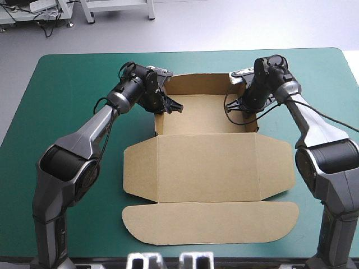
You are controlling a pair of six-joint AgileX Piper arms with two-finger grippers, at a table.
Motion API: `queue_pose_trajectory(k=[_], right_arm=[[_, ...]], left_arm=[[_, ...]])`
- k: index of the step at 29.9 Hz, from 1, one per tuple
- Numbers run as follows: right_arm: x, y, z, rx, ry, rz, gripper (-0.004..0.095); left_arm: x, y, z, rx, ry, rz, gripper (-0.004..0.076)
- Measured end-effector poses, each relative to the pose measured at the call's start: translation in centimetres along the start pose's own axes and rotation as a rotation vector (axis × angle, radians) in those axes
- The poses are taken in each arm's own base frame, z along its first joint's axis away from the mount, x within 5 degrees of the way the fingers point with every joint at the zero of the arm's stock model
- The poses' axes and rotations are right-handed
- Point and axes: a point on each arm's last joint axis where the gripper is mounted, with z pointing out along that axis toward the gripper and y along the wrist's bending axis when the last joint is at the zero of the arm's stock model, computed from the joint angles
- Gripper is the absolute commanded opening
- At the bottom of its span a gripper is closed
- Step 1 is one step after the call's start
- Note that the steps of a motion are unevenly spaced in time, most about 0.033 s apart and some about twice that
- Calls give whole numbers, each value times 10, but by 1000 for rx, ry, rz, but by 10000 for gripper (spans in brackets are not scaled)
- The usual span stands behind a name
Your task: Fold the box
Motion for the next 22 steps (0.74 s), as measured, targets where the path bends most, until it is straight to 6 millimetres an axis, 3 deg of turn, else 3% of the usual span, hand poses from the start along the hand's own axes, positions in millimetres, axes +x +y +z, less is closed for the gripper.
queue_pose_trajectory(k=[8, 12, 14, 17, 22], right_arm=[[0, -7, 6, -41, 10, 41, -20], [0, -7, 6, -41, 10, 39, 28], [0, -7, 6, -40, 5, 33, 108], [-1, -7, 6, -46, -2, 10, 322], [-2, -6, 12, -58, 5, -5, 706]], left_arm=[[0, 0, 3, -1, 9, 35, 12], [0, 0, 3, -1, 13, 52, 169], [2, 0, 3, -2, 30, 77, 271], [5, 0, 3, 2, 64, 112, 398], [6, 4, 4, 8, 80, 122, 428]])
